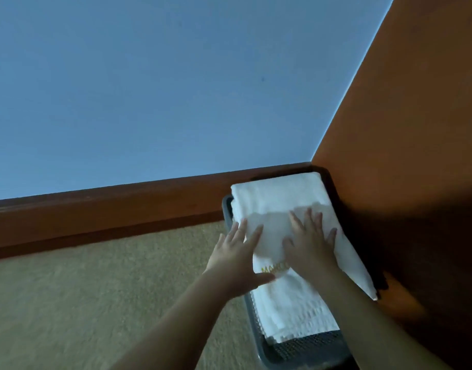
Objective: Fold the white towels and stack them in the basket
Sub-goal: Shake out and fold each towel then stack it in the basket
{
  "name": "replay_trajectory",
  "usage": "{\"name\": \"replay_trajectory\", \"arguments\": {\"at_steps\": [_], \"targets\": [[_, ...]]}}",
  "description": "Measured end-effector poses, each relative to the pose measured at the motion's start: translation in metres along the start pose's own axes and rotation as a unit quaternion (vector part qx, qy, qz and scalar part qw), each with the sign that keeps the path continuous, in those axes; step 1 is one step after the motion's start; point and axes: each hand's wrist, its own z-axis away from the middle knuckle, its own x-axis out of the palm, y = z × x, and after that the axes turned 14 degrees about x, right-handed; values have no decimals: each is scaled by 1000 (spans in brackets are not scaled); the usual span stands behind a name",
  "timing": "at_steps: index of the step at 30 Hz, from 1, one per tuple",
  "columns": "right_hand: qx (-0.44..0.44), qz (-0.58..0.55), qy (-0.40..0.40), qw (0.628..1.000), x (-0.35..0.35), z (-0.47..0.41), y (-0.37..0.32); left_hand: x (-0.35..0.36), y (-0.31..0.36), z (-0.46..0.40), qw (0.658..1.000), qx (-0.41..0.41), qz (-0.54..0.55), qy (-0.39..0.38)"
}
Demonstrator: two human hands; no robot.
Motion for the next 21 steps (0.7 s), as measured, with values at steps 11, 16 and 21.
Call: {"name": "replay_trajectory", "arguments": {"at_steps": [11,16,21], "targets": [[-375,-68,25,924,21,156,-247,-74,-120,290,930,-270,-2,251],[-480,-42,-32,876,43,243,-360,-123,-167,422,844,-390,-39,365],[-545,-5,-69,835,68,331,-468,-145,-213,526,788,-453,-40,416]]}}
